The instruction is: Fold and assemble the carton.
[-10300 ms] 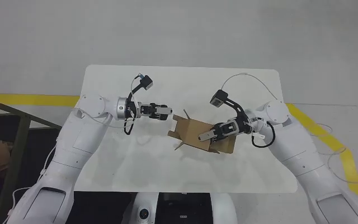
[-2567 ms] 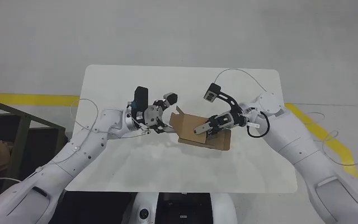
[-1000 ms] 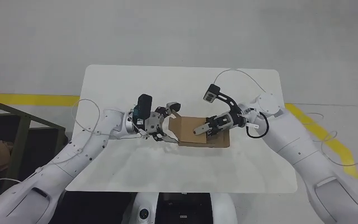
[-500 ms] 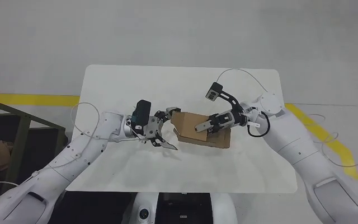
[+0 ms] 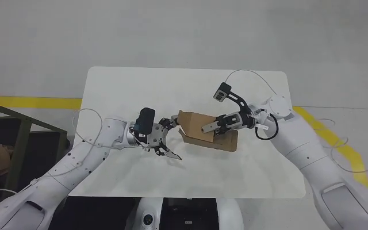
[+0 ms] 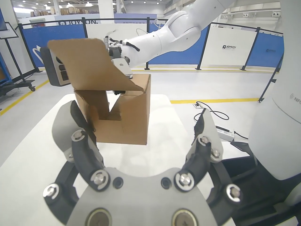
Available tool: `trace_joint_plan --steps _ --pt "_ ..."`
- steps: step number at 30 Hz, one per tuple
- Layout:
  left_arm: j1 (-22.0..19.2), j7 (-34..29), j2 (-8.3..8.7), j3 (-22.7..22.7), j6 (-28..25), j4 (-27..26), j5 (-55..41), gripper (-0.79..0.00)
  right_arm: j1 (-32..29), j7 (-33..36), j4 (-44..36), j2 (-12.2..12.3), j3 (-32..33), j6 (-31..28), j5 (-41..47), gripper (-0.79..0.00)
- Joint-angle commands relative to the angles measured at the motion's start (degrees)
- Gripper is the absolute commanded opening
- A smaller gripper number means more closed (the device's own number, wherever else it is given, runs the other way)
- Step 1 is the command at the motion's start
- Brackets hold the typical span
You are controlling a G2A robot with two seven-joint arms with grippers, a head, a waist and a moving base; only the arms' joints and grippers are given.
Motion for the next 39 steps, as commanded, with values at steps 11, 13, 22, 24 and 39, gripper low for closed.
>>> trace_joint_plan --steps 11,13,22,24,39 --pt "-0.87 0.65 -0.24 2.52 0.00 -1.03 0.80 0.000 -0.85 0.00 0.20 -0.27 1.87 0.00 -0.75 -0.785" --pt "-1.21 0.55 -0.33 3.06 0.00 -0.90 0.70 0.000 -1.07 0.00 0.12 -0.29 2.06 0.00 -0.80 -0.785" --pt "-3.34 -0.57 -0.81 5.59 0.00 0.39 -1.26 0.000 -1.63 0.00 -0.51 -0.29 2.54 0.00 -1.16 -0.785" --pt "-3.75 -0.62 -0.92 5.89 0.00 0.70 -1.84 0.000 -1.68 0.00 -0.55 -0.30 2.59 0.00 -1.20 -0.785" --pt "-1.65 1.04 -0.19 2.31 0.00 2.67 -5.98 0.000 -1.80 0.00 -0.66 -0.01 2.72 0.00 -2.74 -0.785"
